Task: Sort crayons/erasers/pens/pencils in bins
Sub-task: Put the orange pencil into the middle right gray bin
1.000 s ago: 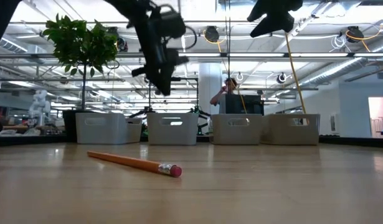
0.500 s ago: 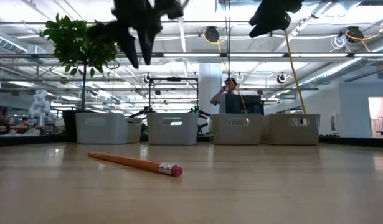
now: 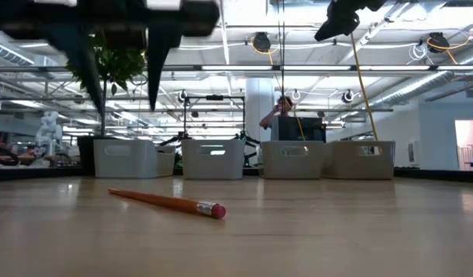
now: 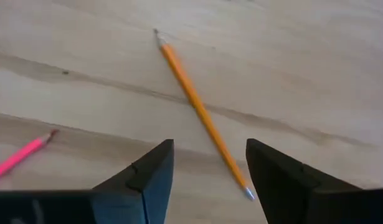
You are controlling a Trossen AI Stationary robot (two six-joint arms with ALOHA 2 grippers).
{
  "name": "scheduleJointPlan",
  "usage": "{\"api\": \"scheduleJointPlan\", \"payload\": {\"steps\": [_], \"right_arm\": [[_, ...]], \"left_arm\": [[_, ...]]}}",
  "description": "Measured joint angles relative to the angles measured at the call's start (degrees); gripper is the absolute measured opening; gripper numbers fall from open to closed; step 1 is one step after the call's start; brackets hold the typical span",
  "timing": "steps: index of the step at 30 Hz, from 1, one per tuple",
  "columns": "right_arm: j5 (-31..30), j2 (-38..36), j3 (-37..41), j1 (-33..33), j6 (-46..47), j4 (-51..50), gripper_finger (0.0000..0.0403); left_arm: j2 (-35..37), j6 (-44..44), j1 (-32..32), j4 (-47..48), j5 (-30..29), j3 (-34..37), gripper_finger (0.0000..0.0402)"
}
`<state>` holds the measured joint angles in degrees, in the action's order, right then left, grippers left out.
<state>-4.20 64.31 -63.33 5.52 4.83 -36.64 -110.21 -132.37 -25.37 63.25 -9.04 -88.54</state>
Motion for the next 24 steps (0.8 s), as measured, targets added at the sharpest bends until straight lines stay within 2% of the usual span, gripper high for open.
{"api": "scheduleJointPlan", "payload": {"steps": [8, 12, 15, 24], "right_arm": [[-0.01, 0.00, 0.00, 1.02, -1.23, -0.11, 0.0265], [-0.01, 0.00, 0.00, 1.02, -1.11, -0.26, 0.0265], [0.00, 0.00, 0.00, 1.02, -1.08, -0.69, 0.0265], [-0.01, -0.02, 0.00, 1.02, -1.23, -1.57, 0.0265]], "left_arm": [[-7.11, -3.14, 1.96, -3.49, 0.83, 0.03, 0.0161], [-9.39, -2.73, 3.72, -3.60, 3.94, 0.03, 0.0142], [-9.99, -1.83, 4.47, -3.70, 5.89, 0.03, 0.0130], [-9.75, -4.14, 4.58, -6.22, 6.08, 1.46, 0.0092]]}}
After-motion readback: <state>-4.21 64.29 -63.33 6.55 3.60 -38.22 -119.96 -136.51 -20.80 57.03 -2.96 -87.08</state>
